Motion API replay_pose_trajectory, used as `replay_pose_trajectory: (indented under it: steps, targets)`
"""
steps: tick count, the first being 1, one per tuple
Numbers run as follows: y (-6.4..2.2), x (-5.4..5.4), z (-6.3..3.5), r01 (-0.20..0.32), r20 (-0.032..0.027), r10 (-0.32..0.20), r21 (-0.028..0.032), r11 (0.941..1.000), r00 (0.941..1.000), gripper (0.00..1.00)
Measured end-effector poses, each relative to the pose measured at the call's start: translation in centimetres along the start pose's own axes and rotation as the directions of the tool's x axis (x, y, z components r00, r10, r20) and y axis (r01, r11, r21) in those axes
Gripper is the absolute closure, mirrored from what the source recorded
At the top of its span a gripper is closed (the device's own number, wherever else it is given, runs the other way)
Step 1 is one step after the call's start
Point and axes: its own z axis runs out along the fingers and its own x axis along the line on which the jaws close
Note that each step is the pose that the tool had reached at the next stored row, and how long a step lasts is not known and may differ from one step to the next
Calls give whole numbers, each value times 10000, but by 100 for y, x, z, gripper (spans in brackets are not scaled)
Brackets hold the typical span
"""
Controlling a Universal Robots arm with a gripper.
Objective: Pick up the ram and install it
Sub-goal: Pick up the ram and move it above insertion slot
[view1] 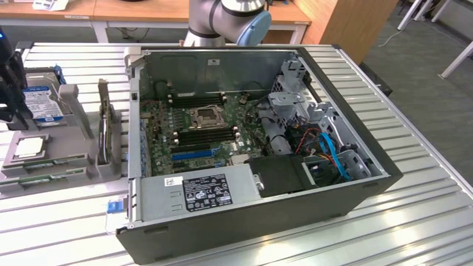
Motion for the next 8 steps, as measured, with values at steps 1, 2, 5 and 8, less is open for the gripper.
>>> replay_pose_trajectory:
  steps: [1, 2, 5, 8]
  targets:
    - [0, 0, 4, 0, 0, 0, 1, 10000, 10000, 70]
    - [-1, 0, 11, 0, 1, 0, 3, 10000, 10000, 70]
    - [-2, 3, 43, 0, 1, 0, 1, 10000, 10000, 70]
    - [-3, 4, 70, 0, 0, 0, 1, 10000, 10000, 70]
